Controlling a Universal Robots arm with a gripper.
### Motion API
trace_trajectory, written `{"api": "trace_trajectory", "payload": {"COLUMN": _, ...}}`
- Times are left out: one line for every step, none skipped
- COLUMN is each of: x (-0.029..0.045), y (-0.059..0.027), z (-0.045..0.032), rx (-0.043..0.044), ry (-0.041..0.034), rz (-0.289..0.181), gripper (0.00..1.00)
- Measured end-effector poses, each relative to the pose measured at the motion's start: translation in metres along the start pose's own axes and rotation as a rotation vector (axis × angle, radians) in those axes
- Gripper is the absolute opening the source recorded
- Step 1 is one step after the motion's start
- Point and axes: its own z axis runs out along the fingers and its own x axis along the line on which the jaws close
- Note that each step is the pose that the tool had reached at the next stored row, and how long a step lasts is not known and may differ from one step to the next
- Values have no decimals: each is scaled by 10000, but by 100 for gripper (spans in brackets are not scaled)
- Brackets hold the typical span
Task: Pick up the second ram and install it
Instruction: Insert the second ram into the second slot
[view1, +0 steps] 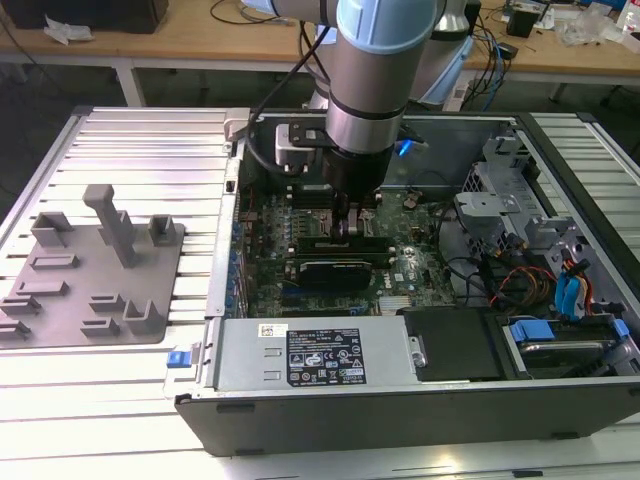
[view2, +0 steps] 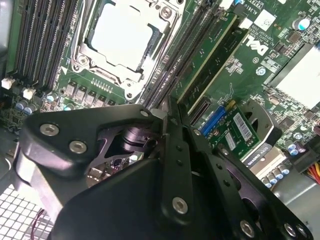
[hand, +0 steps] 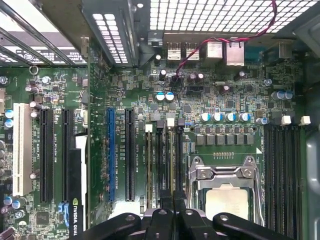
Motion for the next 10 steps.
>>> {"api": "trace_trajectory", "payload": {"x": -1, "y": 3, "z": 4, "rx": 0, "ry": -2, "rz": 2, "gripper": 9}}
{"api": "trace_trajectory", "payload": {"x": -1, "y": 3, "z": 7, "rx": 1, "ry": -1, "rz": 0, "gripper": 9}}
{"api": "trace_trajectory", "payload": {"x": -4, "y": 5, "z": 10, "rx": 1, "ry": -3, "rz": -1, "gripper": 9}}
{"api": "trace_trajectory", "payload": {"x": -9, "y": 5, "z": 14, "rx": 2, "ry": -3, "rz": 0, "gripper": 9}}
{"api": "trace_trajectory", "payload": {"x": -11, "y": 5, "z": 15, "rx": 1, "ry": -2, "rz": -1, "gripper": 9}}
{"api": "trace_trajectory", "payload": {"x": -12, "y": 5, "z": 21, "rx": 1, "ry": -1, "rz": -1, "gripper": 9}}
{"api": "trace_trajectory", "payload": {"x": -12, "y": 5, "z": 31, "rx": 1, "ry": -2, "rz": 0, "gripper": 9}}
{"api": "trace_trajectory", "payload": {"x": -11, "y": 5, "z": 31, "rx": 0, "ry": 0, "rz": 0, "gripper": 9}}
{"api": "trace_trajectory", "payload": {"x": -11, "y": 5, "z": 31, "rx": 0, "ry": -1, "rz": 0, "gripper": 9}}
{"api": "trace_trajectory", "payload": {"x": -11, "y": 5, "z": 31, "rx": 1, "ry": 0, "rz": 0, "gripper": 9}}
